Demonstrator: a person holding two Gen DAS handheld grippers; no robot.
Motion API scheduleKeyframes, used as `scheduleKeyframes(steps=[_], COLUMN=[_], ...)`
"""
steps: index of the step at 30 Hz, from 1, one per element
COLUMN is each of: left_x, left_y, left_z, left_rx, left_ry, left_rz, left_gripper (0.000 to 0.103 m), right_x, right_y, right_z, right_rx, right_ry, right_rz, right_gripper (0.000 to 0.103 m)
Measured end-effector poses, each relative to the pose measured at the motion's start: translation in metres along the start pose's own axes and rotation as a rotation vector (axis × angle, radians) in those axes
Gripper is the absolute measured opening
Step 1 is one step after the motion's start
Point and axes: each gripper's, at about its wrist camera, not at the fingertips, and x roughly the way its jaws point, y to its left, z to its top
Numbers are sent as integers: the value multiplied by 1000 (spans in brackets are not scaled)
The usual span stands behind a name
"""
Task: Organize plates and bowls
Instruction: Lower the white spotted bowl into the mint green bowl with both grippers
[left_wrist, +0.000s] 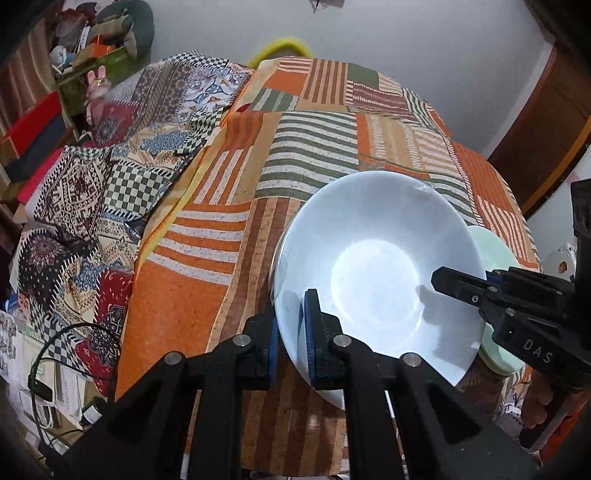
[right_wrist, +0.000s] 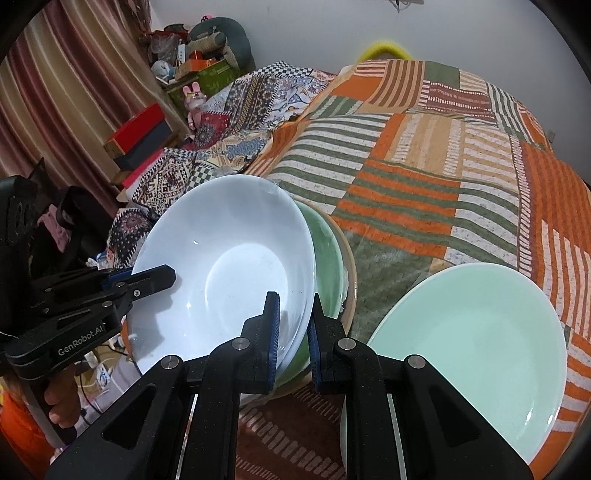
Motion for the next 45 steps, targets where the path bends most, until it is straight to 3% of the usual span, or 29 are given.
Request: scheduleKeyframes(steps=[6,16,25,33,38,40,41,45], left_x=[8,13,10,-11,-27,-30,-31,-29], left_y=[5,3,4,12,13,14,15,18], left_z=[-2,-4,-5,-5,-4,-4,-4,-4], left_rx=[-13,30,48,13,3,1,0,-12], left_ry=[8,-7,-10,-60,-105,-114,-116,-113], left_rz=[-16,30,38,13,1,-1,-1,-6], left_gripper=[10,12,13,24,42,43,44,45], right_x=[3,7,8,2,0,-2,-5,-24], right_y=[-3,14,14,11,8,4,3,0], right_z=[0,4,8,11,9,9,9,11], right_rx=[22,-100,-124,-112,-115,-105,-104,-135], right_ry=[5,19,42,33,30,27,18,-66], right_rz=[6,-93,-100,-80,-63,-51,-61,-120], right_gripper=[13,18,19,22,21,22,23,49])
